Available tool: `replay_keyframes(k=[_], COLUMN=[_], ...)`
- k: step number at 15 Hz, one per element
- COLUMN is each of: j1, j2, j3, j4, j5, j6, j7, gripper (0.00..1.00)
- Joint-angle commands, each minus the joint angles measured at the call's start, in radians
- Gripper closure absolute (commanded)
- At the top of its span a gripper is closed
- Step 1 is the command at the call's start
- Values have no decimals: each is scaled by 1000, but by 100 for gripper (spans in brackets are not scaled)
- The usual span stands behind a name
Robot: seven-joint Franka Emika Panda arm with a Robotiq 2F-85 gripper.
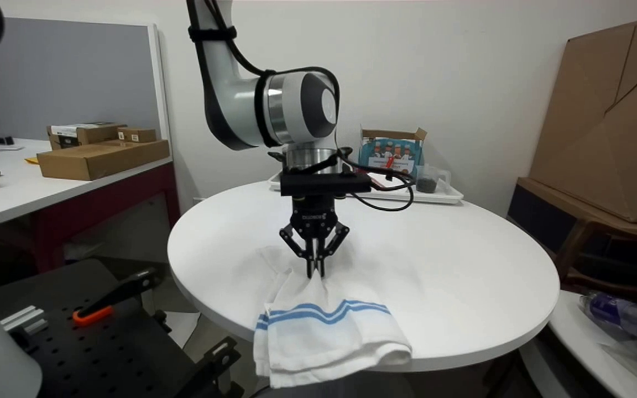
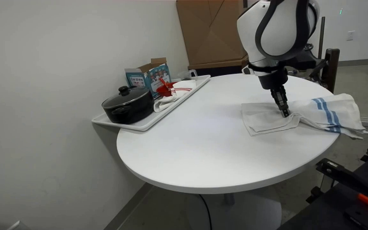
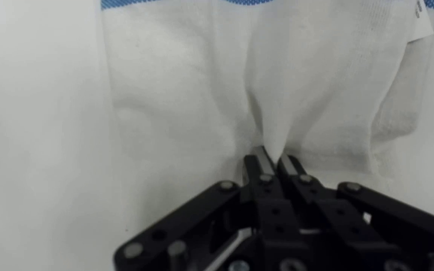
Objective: Use the towel to wipe the table.
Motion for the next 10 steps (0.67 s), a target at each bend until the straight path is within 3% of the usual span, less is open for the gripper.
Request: replay_keyframes(k=[1,5,10], j1=[4,49,110], j2=[-48,-40,-8], j3=[136,259,308], j4=[-57,-62,-21], j5=[133,246,285], j6=[-38,-59,-67], j7=[-64,-50,-22], gripper=[99,99,99])
